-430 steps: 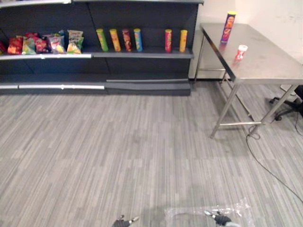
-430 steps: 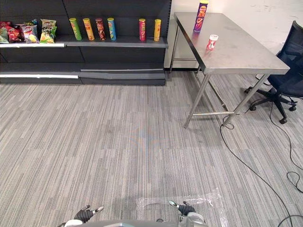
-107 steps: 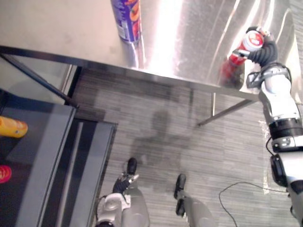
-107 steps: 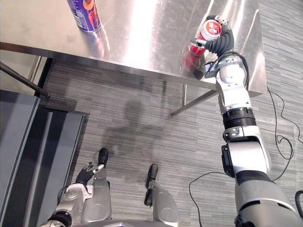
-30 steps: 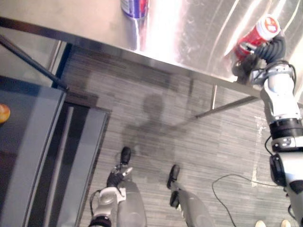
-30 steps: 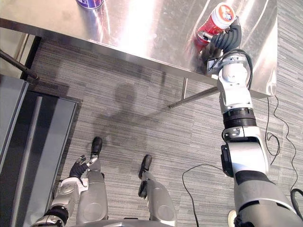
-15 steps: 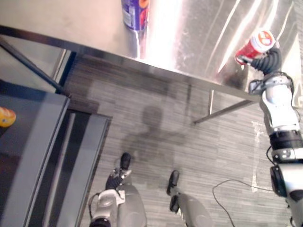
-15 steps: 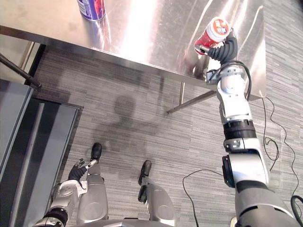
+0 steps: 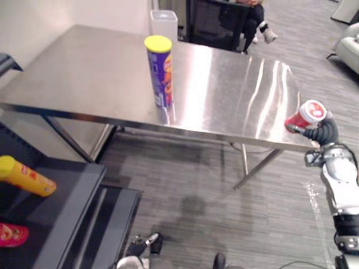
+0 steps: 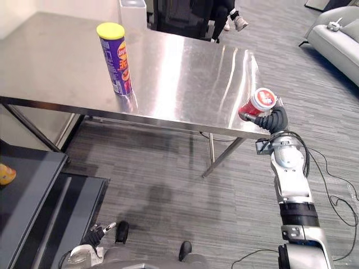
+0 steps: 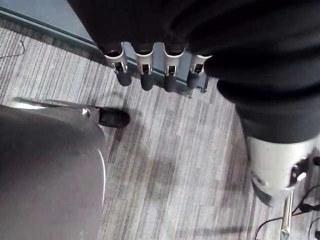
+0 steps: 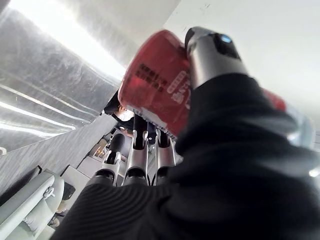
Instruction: Put the gum and the chips on the shelf.
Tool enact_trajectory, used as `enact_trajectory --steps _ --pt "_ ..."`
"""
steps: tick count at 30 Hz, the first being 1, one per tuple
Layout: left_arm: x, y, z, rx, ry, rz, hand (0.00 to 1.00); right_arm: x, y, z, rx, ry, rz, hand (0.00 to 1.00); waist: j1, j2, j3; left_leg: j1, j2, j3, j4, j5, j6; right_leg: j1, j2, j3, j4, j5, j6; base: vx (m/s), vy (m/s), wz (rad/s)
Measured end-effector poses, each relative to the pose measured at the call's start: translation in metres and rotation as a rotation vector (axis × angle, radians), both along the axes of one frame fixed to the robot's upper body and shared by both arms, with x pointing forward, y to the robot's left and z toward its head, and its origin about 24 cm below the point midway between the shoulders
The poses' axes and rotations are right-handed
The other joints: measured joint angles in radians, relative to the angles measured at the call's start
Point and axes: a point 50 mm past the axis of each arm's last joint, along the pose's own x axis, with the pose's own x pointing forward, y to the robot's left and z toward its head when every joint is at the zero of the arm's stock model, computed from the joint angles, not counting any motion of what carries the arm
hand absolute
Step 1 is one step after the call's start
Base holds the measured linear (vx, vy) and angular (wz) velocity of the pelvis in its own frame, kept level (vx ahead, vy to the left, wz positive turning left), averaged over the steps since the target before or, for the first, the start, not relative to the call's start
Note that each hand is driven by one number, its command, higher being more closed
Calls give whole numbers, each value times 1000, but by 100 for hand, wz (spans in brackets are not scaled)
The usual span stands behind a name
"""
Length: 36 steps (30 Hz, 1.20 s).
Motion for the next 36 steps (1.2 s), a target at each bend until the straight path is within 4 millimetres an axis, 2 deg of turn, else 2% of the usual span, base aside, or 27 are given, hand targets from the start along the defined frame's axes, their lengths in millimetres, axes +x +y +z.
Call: enact_trajectory --steps 6,8,12,16,23,36 --pt "-10 2 -3 6 38 -3 0 -22 23 -32 65 75 98 100 -11 6 -32 13 -2 -1 0 -5 -2 15 -3 -4 -1 -12 3 -1 -1 1" --pt "-15 2 -5 3 57 -8 0 -35 42 -47 95 116 170 100 -22 12 -50 14 -6 -1 3 -6 -1 17 -7 -5 -1 -9 6 0 0 0" --pt "-21 1 -7 -3 80 -6 0 -55 67 -71 136 196 252 100 -25 23 -62 32 -12 -2 2 -10 4 38 -12 -9 -2 -11 7 30 -7 3" --pt "-26 0 -8 -6 92 -5 0 -64 80 -81 127 234 278 100 -24 38 -70 32 -13 -6 1 -14 2 42 -13 -15 -2 -16 8 6 -4 4" --pt "-28 0 -9 6 109 -31 0 -80 88 -101 76 320 256 100 -24 51 -78 32 -15 -14 0 -15 1 51 -14 -30 -2 -30 9 12 -11 5" --pt "-28 0 -9 11 111 -39 0 -80 85 -102 54 325 210 100 -24 51 -78 31 -17 -32 3 -16 5 58 -14 -44 0 -32 11 19 -9 3"
